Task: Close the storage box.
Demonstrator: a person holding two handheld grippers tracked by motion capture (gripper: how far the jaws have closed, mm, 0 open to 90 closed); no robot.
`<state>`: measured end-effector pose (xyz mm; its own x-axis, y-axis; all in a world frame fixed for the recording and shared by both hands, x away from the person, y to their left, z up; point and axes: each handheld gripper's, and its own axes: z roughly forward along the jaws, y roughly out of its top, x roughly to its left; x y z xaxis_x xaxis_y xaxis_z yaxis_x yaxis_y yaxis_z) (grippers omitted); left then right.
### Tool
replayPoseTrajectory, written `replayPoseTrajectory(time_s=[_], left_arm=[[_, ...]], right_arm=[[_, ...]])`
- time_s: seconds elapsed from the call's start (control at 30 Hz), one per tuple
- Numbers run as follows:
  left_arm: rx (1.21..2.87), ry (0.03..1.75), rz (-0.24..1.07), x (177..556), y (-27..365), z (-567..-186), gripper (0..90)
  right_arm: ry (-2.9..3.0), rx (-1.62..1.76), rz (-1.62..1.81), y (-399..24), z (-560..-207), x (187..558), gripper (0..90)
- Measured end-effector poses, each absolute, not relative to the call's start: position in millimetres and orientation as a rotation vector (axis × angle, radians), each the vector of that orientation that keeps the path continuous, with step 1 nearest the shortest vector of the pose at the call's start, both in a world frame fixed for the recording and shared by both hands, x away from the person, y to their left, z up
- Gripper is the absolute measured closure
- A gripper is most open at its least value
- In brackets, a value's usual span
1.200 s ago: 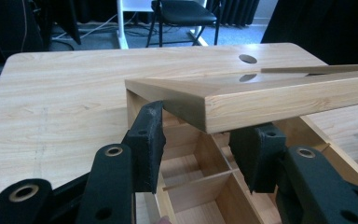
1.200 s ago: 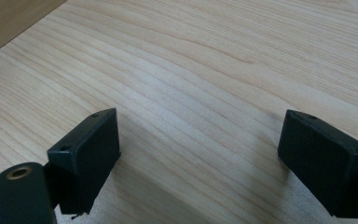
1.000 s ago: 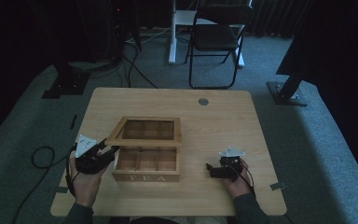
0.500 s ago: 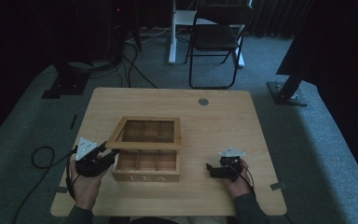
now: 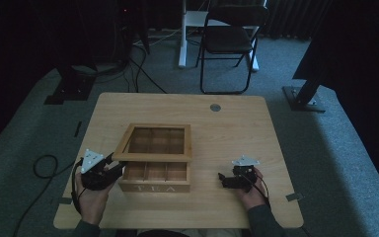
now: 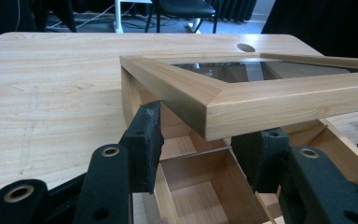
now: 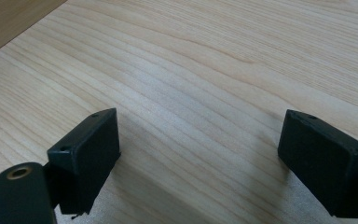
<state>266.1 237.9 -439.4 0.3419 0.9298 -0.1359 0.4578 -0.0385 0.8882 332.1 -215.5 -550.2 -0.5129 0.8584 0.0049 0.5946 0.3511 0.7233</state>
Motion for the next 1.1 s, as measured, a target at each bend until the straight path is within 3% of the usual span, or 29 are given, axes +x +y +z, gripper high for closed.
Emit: replayPoseTrajectory(time_s=[0.67,1.1], left_arm=[[1.691,1.307,0.592,258.0,239.2,-459.8,46.3],[1.728,1.288,0.605,249.3,239.9,-467.5,47.6]], right_arm=[[2.244,1.276,0.964,-215.5,-550.2,332.1,12.2],[2.244,1.275,0.964,-215.5,-550.2,332.1,12.2]])
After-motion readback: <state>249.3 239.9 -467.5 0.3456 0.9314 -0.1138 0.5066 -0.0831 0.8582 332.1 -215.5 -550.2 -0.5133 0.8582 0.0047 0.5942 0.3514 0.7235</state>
